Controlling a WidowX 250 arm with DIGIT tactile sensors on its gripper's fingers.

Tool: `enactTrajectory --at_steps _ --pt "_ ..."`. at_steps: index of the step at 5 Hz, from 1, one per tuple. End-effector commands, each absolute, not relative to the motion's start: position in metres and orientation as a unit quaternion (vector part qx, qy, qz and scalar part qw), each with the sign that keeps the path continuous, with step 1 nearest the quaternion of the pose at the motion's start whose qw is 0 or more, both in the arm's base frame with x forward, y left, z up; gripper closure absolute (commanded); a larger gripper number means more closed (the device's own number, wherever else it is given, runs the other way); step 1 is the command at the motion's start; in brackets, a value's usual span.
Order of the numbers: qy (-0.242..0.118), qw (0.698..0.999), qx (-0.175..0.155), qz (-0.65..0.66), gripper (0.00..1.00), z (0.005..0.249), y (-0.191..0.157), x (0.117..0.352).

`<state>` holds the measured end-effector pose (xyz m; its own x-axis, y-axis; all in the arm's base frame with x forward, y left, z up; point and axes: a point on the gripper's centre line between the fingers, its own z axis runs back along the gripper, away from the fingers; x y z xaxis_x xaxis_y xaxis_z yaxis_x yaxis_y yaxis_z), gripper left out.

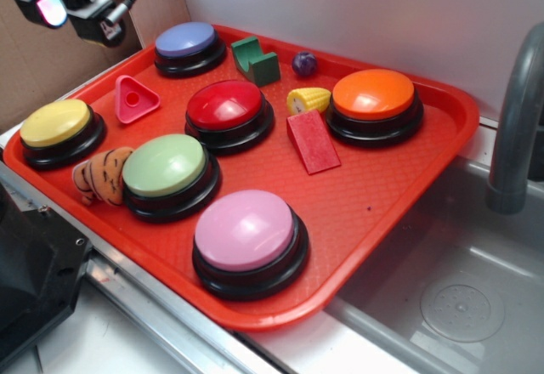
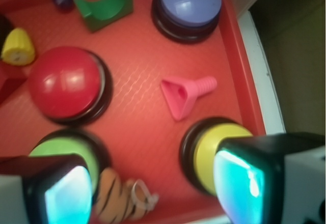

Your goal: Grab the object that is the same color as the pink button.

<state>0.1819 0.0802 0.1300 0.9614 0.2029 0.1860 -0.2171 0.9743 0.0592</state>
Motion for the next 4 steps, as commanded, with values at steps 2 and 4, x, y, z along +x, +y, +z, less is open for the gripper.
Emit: enactTrajectory --at_steps 2,4 --pt "-0.109 0.984 0.051 0.128 0.0 0.069 0.114 0.213" --pt "-0.082 0.985 0.055 0.141 0.0 0.045 0.118 0.213"
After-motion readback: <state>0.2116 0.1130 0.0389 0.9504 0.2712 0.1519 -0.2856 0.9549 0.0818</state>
